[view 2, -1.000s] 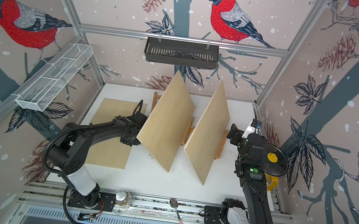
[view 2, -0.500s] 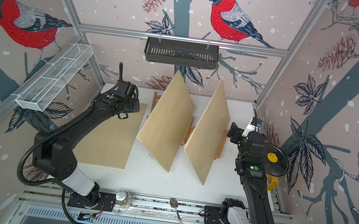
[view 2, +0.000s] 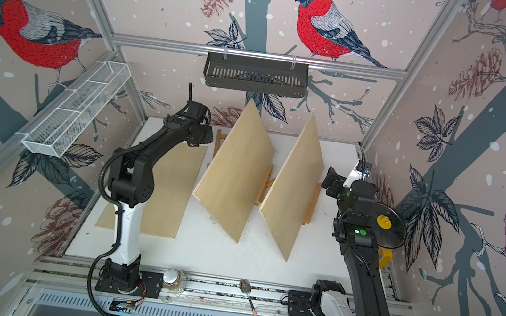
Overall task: Disassemble the easel
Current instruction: Adjust the drawing board at the center of the board, then pick up the easel at the center of the board.
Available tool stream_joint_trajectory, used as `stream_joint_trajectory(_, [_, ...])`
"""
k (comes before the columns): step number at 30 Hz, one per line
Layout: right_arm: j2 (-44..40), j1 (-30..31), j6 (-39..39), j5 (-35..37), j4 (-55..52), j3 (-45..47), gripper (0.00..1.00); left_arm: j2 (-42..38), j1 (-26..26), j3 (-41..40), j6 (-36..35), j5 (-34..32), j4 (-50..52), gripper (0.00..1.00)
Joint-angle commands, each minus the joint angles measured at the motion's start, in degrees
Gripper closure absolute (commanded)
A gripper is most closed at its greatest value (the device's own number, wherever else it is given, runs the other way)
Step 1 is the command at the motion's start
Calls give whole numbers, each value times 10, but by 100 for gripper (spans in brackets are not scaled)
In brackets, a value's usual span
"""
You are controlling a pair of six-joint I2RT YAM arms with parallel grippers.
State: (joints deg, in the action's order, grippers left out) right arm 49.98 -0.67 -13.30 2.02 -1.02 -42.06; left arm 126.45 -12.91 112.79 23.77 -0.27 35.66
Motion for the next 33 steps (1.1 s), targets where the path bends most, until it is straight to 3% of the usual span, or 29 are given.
stream_joint_trajectory(1, [5,1,3,12,2,-6,8,36,1,42,11,36,23,61])
stream_joint_trajectory(11, [14,1,6,21,2,-9,8,117,4,90,19,54,35,59])
stream_joint_trajectory(26, [35,1,-3,17,13,-6,8,135,3,56,19,98,-5,56])
stream_joint_trajectory(33, [47,1,-4,15,19,-6,8,157,-3,75,19,87,1,59])
